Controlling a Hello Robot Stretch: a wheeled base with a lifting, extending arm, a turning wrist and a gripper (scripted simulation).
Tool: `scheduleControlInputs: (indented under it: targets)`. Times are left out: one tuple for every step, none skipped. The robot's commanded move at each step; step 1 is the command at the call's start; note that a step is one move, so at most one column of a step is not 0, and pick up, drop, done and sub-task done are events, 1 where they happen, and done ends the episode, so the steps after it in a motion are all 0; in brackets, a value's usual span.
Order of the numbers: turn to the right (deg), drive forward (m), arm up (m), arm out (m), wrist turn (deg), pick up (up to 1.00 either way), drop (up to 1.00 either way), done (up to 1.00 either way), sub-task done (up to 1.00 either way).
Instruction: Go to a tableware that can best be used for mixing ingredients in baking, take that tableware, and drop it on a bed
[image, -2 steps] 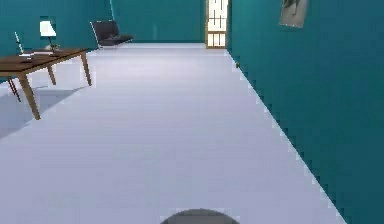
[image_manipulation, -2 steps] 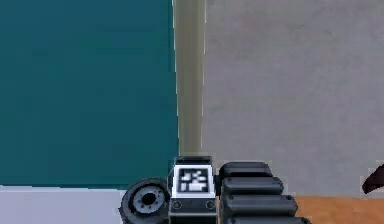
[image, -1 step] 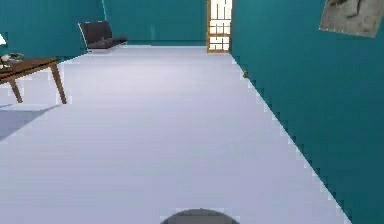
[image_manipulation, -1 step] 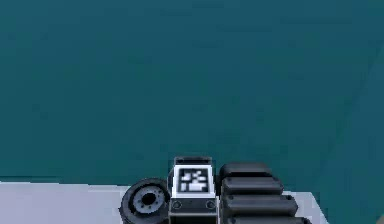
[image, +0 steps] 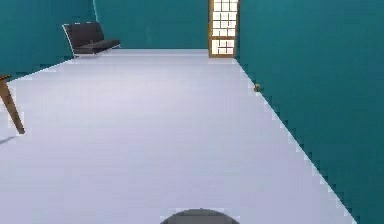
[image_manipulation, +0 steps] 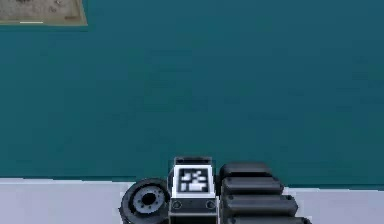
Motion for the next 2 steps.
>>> scheduleControlInputs:
  targets:
    - [0.0,1.0,0.0,0.0,0.0,0.0,0.0,0.0,0.0]
    - [0.0,1.0,0.0,0.0,0.0,0.0,0.0,0.0,0.0]
